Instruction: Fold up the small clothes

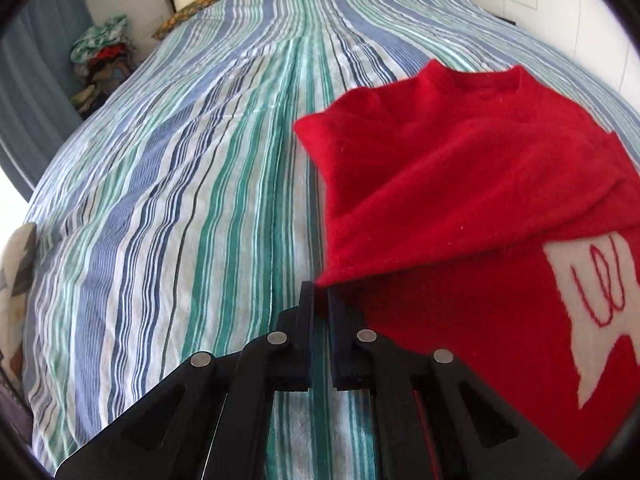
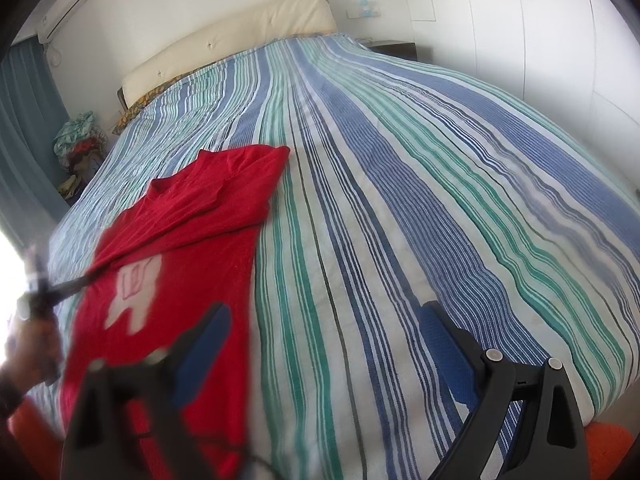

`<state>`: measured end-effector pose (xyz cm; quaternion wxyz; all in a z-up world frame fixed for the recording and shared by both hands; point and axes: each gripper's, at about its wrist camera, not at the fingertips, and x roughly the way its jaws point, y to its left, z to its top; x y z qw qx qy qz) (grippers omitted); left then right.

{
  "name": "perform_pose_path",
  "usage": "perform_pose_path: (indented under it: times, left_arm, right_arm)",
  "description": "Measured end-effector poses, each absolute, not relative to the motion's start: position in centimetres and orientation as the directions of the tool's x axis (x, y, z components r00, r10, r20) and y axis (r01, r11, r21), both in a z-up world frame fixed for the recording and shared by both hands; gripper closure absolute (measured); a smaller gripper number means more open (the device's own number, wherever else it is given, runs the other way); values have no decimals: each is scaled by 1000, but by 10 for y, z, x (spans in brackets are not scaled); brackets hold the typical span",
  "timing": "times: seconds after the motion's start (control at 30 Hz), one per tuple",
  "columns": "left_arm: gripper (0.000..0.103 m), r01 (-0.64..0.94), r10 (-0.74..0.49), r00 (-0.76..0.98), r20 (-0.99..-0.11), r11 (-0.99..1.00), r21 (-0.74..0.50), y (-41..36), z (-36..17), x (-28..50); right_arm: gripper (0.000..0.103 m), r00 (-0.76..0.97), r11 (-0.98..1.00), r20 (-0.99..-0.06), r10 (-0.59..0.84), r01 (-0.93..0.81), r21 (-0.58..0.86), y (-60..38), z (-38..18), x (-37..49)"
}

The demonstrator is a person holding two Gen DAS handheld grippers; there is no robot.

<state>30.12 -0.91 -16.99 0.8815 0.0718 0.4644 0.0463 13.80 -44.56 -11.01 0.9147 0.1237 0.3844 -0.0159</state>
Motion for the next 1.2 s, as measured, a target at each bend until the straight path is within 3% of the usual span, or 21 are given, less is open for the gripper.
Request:
perform_pose_path:
  times: [0.1,0.17,0.23,0.3,0.43,0.53,0.6,0.67,0.73,0.8,0.97,1.0,1.07,1.1,1.13,1.2]
  left_arm:
    - [95,7,147,552,-821,983,181,-13,-170,302]
    - [79,2,157,543,-825,982,188,-11,-167,298]
    - [45,-34,144,546,-825,988,150,2,-159,288]
    - [40,-81,100,580,-809,995,65,22,-144,273]
    - [47,-169,100,673,-733,985,-21,52,-101,272]
    - [56,-101,18,703,-711,992,-75,41,-79,298]
    - [57,-16,-37,714,-699,997,-69,18,-77,313]
    - [57,55,-75,686,-724,997,-51,-6,-92,329]
    - [76,74,-68,613,-787,997,-29,-20,-125,339]
    - [88,54,-34,514,-857,999,-7,-20,-161,338]
    - [89,123,-35,487,-873,992,29,-20,-165,304]
    - [85,133,-43,488,-872,991,25,-20,-157,303]
    - [64,126,-84,524,-847,992,-20,-16,-136,304]
    - [42,110,-105,555,-825,993,-52,-13,-125,309]
    - [27,89,-118,587,-801,993,-81,-9,-113,315]
    - [22,61,-138,619,-773,990,-128,-6,-101,333]
  right_arm:
    - [9,692,972,-718,73,112,206,-442,-113,141]
    - [9,689,975,-721,73,102,197,-440,-114,141]
    - [9,697,977,-714,68,97,188,-438,-112,139]
    - [9,705,977,-706,64,100,189,-440,-110,137]
    - [9,699,970,-711,74,115,214,-445,-112,139]
    - [9,685,970,-723,83,111,216,-444,-115,143]
    - [9,682,973,-727,83,102,206,-440,-116,144]
    - [9,681,977,-728,78,95,193,-437,-116,144]
    - [9,685,978,-725,73,95,188,-436,-115,143]
    - [9,689,976,-721,72,100,193,-437,-115,142]
    - [9,689,969,-720,84,112,220,-444,-116,142]
    - [9,686,967,-722,89,113,227,-445,-116,142]
    - [9,683,964,-724,100,115,241,-447,-117,144]
    - [9,683,962,-723,104,115,246,-447,-117,145]
    - [9,684,962,-722,106,114,249,-447,-117,145]
    - [9,685,963,-721,104,112,245,-446,-117,145]
